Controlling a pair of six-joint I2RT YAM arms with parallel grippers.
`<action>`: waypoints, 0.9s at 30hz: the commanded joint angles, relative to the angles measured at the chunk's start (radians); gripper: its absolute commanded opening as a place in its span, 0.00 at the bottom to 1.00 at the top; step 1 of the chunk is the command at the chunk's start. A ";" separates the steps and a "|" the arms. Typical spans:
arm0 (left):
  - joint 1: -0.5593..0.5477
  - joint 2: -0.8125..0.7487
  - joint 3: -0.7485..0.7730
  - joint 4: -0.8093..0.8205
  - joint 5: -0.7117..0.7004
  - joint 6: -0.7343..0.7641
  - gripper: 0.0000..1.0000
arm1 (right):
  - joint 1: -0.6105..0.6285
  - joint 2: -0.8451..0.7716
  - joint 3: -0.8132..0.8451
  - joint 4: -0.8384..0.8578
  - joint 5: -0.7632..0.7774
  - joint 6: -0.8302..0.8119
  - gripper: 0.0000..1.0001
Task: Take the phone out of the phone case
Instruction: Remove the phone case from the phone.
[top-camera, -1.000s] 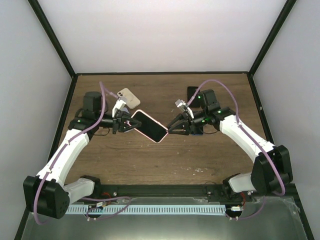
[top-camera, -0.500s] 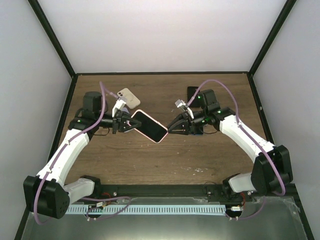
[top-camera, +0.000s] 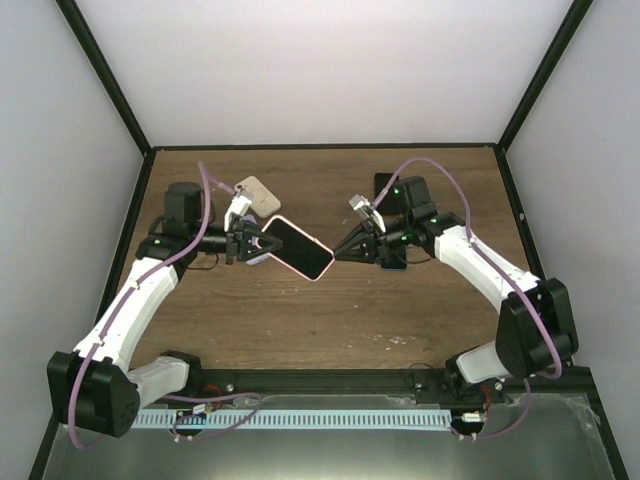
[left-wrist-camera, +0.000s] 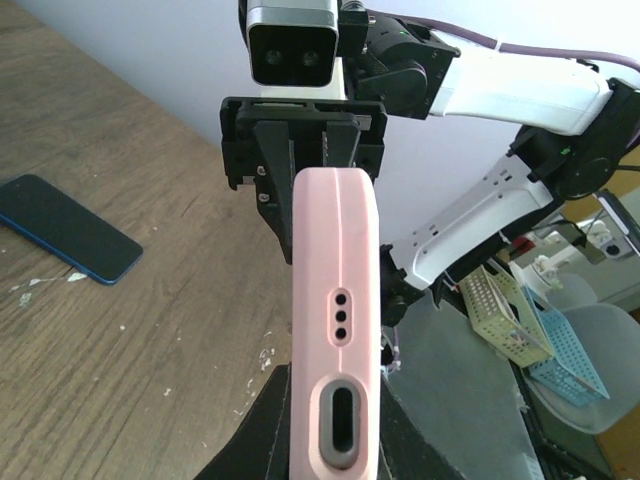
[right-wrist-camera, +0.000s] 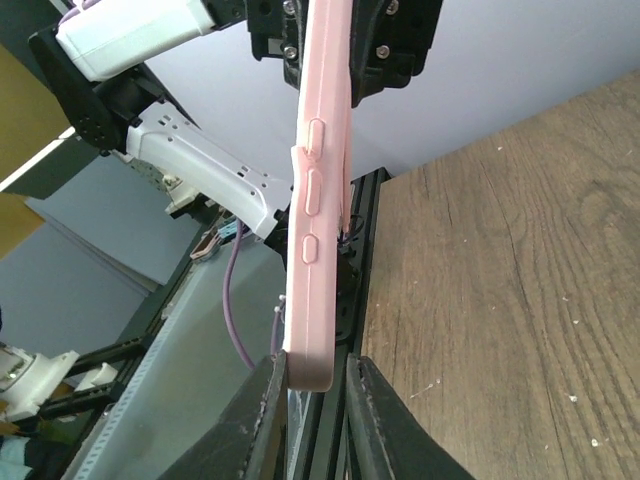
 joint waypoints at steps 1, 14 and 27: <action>-0.054 -0.051 0.028 0.055 0.265 -0.038 0.00 | -0.017 0.068 0.006 0.086 0.137 0.033 0.15; -0.070 -0.055 0.061 0.012 0.296 -0.028 0.00 | -0.074 0.197 -0.023 0.204 0.140 0.047 0.11; -0.074 -0.040 0.070 -0.020 0.217 0.026 0.00 | -0.074 0.163 -0.005 0.139 0.049 -0.014 0.18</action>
